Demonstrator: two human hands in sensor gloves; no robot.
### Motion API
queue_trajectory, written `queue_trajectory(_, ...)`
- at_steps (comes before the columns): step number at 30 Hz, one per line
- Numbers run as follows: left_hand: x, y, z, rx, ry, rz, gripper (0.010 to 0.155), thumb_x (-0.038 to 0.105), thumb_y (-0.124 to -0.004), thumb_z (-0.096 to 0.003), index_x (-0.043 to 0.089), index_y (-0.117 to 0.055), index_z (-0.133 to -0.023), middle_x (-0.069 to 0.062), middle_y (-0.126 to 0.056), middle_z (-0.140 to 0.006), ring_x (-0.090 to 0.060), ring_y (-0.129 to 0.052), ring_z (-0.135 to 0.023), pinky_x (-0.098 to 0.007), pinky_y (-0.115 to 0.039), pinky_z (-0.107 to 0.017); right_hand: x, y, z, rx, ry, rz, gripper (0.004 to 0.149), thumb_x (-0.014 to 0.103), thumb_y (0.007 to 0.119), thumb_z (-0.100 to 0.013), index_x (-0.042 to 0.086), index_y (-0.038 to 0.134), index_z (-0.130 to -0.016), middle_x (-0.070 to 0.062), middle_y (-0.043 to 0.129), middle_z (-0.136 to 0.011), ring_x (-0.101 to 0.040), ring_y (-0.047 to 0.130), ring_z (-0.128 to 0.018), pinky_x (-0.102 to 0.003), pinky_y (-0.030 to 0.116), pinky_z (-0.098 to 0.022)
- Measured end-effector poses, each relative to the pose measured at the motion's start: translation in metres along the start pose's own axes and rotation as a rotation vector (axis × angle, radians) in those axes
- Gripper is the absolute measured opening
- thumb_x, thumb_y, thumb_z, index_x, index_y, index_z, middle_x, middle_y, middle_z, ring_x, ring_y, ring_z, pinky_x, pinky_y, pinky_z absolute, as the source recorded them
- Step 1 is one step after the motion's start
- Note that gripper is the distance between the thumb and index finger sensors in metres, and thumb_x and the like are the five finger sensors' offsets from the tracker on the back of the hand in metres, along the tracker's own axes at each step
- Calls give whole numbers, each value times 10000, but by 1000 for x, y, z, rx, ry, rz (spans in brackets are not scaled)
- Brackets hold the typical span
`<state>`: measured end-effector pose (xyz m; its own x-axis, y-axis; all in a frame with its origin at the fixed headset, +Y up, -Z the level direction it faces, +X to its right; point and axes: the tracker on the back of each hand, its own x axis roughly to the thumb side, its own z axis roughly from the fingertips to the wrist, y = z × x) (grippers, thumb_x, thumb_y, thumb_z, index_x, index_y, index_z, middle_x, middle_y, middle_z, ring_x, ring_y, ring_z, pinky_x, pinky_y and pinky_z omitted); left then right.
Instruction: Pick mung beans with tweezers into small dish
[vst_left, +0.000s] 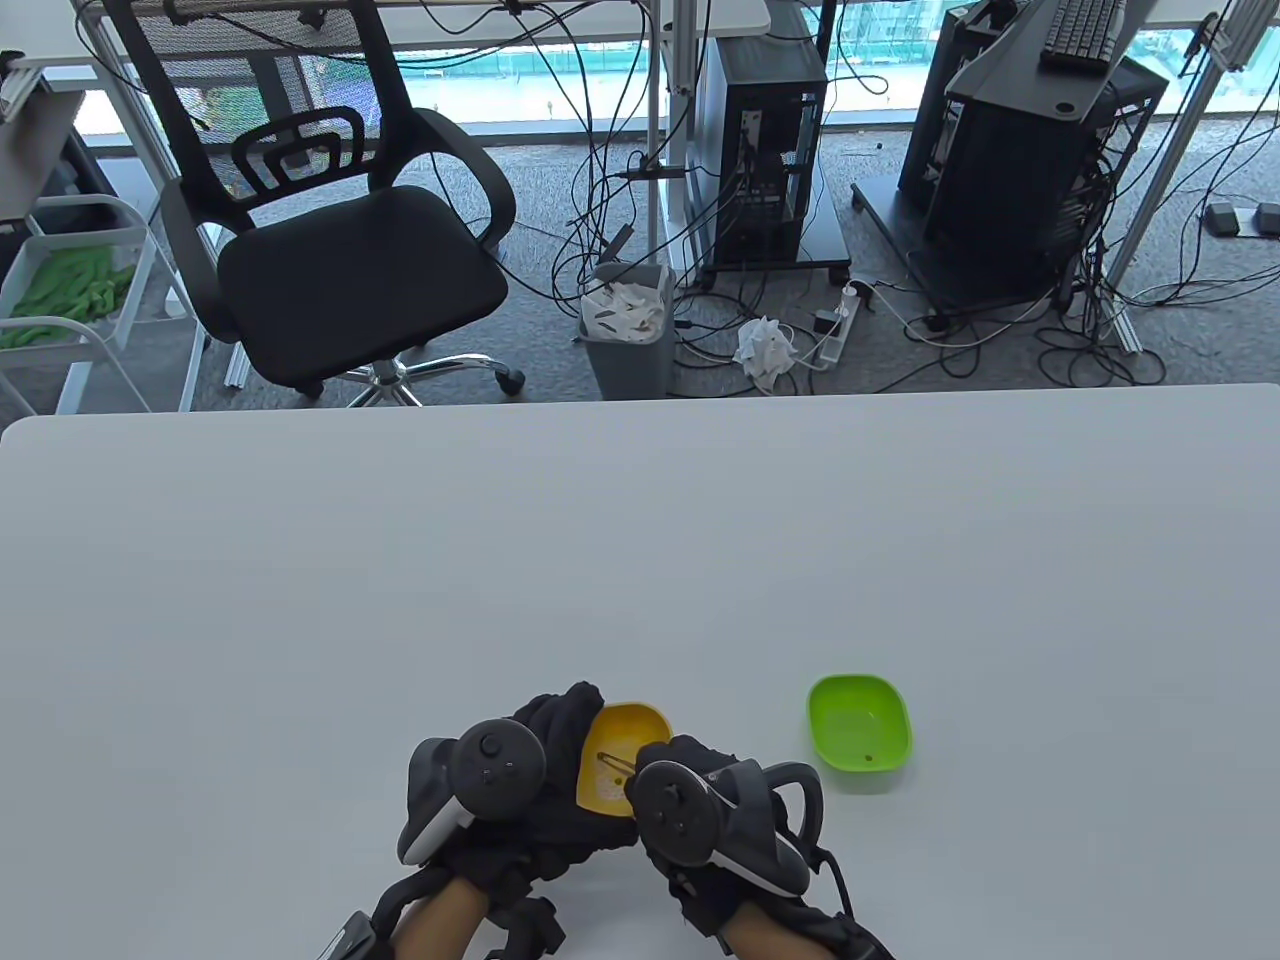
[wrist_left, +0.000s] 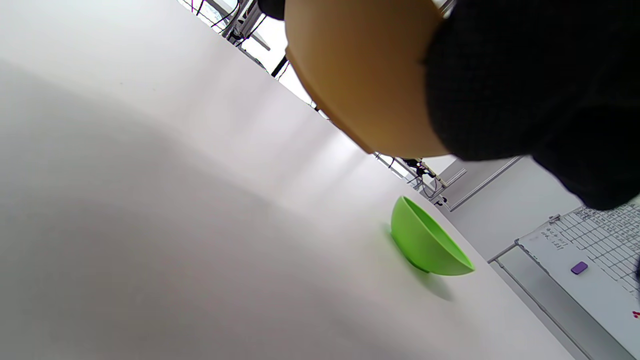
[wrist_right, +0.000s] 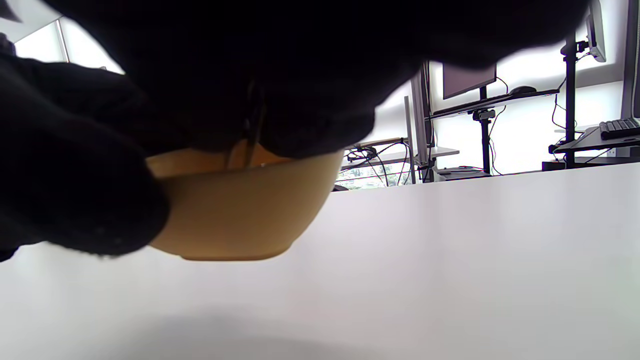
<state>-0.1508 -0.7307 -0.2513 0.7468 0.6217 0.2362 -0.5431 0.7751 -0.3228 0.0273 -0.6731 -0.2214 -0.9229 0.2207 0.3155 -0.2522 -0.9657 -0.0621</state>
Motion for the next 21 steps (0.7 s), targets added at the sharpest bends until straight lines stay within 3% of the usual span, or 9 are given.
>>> queue_trajectory(4, 0, 0, 0, -1, 2, -1, 1220, 625, -990, -315, 179, -224, -1153, -96, -350, -1196, -438, -301, -1133, -685, -215, -770, 0, 0, 0, -1, 3, -4, 343, 314, 900, -458, 67, 965, -687, -147, 974, -511, -74, 920, -231, -290, 863, -161)
queue_trajectory(8, -1, 2, 1, 7, 1, 11, 1219, 625, -989, -316, 180, -223, -1153, -97, -349, -1196, -439, -303, -1133, -686, -216, -770, -11, -19, 7, -83, 24, -56, 340, 312, 900, -456, 68, 966, -683, -145, 976, -506, -73, 919, -227, -288, 863, -159)
queue_trajectory(10, -3, 3, 1, 10, 5, 26, 1214, 623, -988, -320, 181, -224, -1153, -98, -352, -1195, -438, -306, -1133, -686, -217, -770, -30, -38, 15, -146, 49, -93, 342, 314, 899, -455, 68, 966, -684, -143, 975, -508, -73, 919, -228, -289, 862, -161)
queue_trajectory(15, -5, 8, 3, 37, 8, 42, 1209, 623, -987, -322, 182, -226, -1152, -97, -353, -1195, -437, -307, -1133, -685, -218, -771, -116, -80, 40, -305, 292, -89, 341, 312, 900, -456, 63, 967, -680, -146, 975, -504, -72, 917, -225, -287, 861, -157)
queue_trajectory(18, -4, 9, 3, 42, 3, 43, 1211, 622, -987, -323, 180, -224, -1152, -97, -351, -1195, -439, -308, -1132, -685, -220, -771, -161, -79, 53, -301, 439, -62, 340, 307, 902, -455, 60, 967, -679, -149, 975, -501, -75, 918, -223, -289, 861, -154)
queue_trajectory(21, -4, 10, 3, 44, 5, 41, 1212, 622, -988, -321, 180, -225, -1152, -96, -352, -1195, -439, -309, -1133, -686, -220, -771, -181, -61, 60, -257, 497, -45, 341, 309, 902, -454, 60, 967, -679, -149, 975, -502, -74, 918, -222, -289, 861, -154)
